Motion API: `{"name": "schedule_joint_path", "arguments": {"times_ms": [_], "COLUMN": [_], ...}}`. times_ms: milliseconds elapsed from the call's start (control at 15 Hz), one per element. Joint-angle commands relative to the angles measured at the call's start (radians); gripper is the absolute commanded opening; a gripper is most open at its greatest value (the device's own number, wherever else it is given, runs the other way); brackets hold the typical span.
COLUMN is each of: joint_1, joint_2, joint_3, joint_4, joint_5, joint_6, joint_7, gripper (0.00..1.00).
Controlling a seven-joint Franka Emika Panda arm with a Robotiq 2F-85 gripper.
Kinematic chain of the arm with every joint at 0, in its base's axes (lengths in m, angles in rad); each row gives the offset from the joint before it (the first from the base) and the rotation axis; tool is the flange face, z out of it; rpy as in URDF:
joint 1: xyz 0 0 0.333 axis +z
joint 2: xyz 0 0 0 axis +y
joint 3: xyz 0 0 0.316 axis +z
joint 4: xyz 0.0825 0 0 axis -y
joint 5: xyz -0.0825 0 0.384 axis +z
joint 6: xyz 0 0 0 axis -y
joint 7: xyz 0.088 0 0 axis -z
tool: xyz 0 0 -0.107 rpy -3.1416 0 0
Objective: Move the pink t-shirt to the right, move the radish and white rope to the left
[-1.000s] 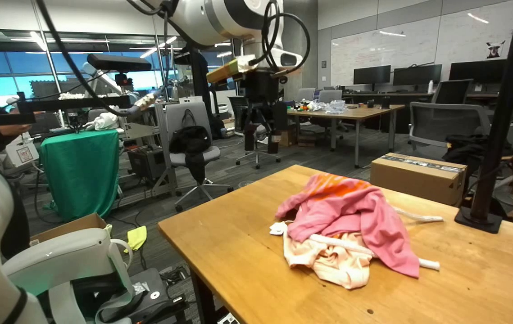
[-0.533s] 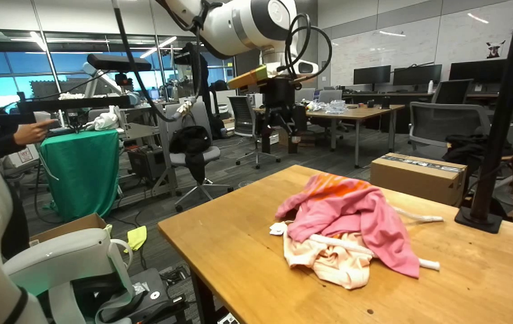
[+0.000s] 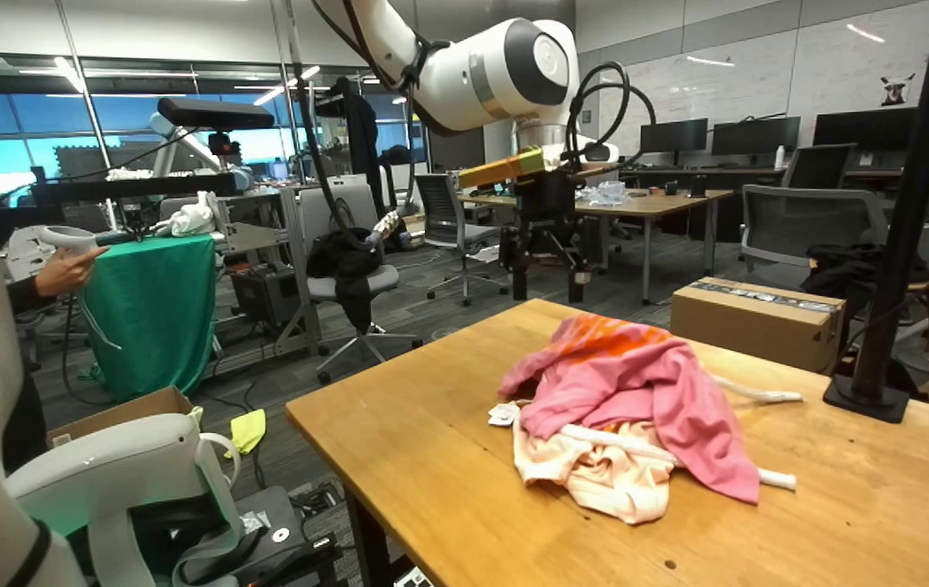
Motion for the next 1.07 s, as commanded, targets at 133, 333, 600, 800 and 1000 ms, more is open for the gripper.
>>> {"name": "schedule_joint_path", "arguments": {"times_ms": [133,333,600,800,1000], "joint_1": [0.001,0.002,0.004,0.009,0.010], "joint_2": [0.070,0.099,0.128,0.147,0.159], "joint_3": [-0.033,-0.042,-0.062,-0.082,-0.097], "joint_4": [0.034,0.028,0.017,0.011,0.010], "joint_5": [0.001,-0.007,-0.027,-0.062,-0.093], "joint_6": [0.096,0.157,0.205,0.220,0.217], "joint_7": [-0.095,-0.114,-0.096,-0.075,-0.060], "gripper": [1.00,1.00,1.00,1.00,1.00]}}
